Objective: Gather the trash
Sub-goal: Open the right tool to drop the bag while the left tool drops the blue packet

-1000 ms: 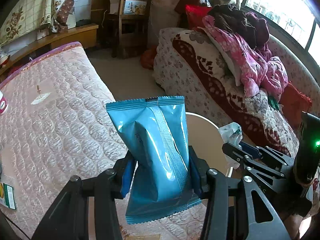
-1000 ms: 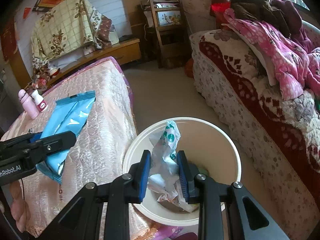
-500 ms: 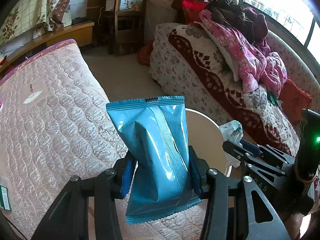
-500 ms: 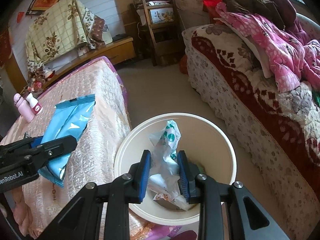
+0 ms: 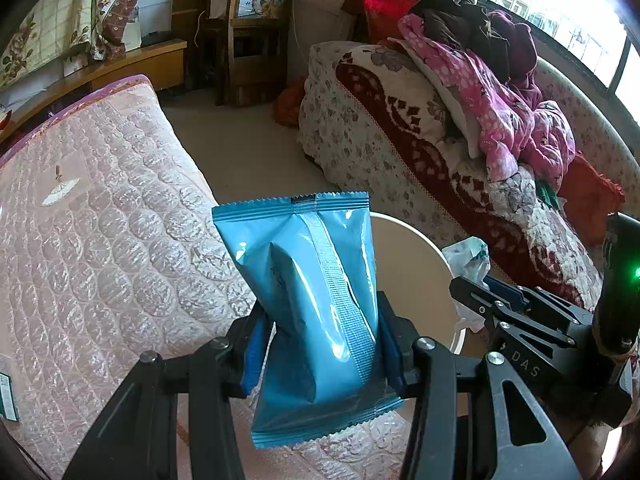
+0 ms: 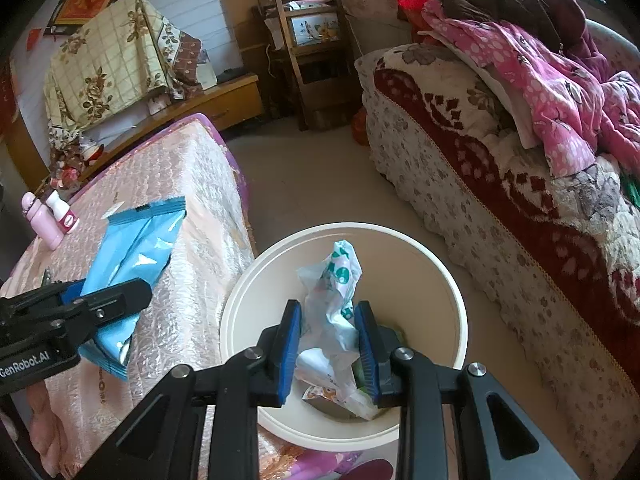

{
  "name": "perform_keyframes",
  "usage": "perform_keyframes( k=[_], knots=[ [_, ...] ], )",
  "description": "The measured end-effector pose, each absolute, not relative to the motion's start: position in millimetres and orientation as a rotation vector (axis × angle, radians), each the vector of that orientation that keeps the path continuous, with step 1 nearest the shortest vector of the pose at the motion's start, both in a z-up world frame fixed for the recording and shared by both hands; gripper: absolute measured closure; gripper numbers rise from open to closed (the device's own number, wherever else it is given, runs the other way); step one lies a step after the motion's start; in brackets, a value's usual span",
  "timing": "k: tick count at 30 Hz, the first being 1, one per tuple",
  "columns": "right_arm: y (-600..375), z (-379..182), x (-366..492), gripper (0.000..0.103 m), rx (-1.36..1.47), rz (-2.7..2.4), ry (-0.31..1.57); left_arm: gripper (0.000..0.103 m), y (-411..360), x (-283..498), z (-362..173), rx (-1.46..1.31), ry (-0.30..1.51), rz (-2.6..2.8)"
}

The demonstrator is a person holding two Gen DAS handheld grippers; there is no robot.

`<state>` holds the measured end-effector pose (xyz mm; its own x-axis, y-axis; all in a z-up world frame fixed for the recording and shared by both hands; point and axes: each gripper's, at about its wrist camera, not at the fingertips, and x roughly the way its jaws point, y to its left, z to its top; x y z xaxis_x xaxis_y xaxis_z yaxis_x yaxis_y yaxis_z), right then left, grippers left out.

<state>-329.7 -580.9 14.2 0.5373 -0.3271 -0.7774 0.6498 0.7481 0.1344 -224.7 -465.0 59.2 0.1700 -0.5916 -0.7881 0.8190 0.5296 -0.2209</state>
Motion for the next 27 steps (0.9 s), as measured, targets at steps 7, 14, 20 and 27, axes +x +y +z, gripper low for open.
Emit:
perform_keyframes(
  k=[7, 14, 20, 27],
  knots=[
    [-585, 11, -329, 0.065, 0.444, -0.633, 0.827, 0.048, -465, -224, 59, 0.269, 0.961, -1.032],
    [-590, 10, -335, 0.028, 0.497, -0.658, 0.806, 0.036, -460, -220, 60, 0.234, 0.976, -1.035],
    [-587, 10, -335, 0.028, 0.484, -0.648, 0.814, 0.036, -451, -215, 59, 0.230, 0.982, -1.001],
    [-580, 11, -329, 0.028, 0.468, -0.633, 0.823, 0.036, -436, -213, 61, 0.259, 0.954, -0.958]
  ],
)
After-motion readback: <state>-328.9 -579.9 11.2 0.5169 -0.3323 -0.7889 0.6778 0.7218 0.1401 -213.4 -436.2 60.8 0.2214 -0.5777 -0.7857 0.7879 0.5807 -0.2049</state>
